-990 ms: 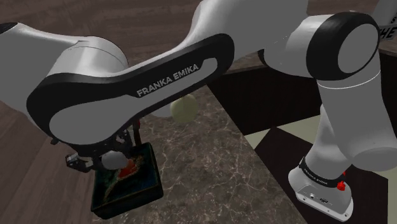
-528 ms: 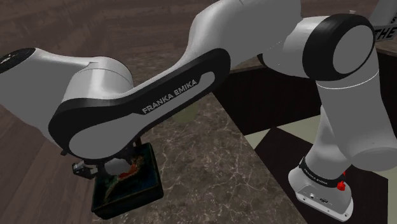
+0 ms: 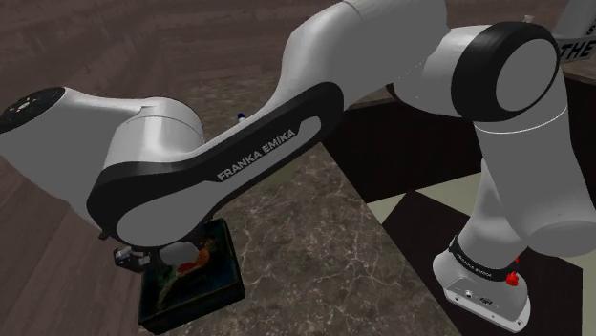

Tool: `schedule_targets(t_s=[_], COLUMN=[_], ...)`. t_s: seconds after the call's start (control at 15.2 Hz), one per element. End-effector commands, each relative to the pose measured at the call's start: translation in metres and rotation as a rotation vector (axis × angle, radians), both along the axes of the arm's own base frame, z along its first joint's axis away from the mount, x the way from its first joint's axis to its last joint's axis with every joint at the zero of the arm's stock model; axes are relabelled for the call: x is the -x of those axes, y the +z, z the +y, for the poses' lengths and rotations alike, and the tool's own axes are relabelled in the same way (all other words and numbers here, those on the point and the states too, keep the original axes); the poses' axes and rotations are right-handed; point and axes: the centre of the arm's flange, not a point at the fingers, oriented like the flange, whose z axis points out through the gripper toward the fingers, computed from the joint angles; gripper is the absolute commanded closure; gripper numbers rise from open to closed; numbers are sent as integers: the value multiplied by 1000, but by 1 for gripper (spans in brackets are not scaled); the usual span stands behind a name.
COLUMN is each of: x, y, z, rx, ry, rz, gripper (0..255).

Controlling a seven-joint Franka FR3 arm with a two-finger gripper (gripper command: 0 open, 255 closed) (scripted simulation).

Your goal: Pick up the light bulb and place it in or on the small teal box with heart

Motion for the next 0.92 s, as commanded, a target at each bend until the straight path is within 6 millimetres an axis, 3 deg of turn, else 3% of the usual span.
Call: schedule_targets(t_s=[0.0,0.07,0.13,0.46,0.73,0.86], x=[1,1,1,1,4,4], y=[-6,-6,-6,-6,43,43], z=[0,0,2,0,7,7], rx=[5,5,5,5,5,5], ry=[1,1,1,1,1,1], rz=[8,8,8,8,8,8], gripper=[255,255,0,0,0,0])
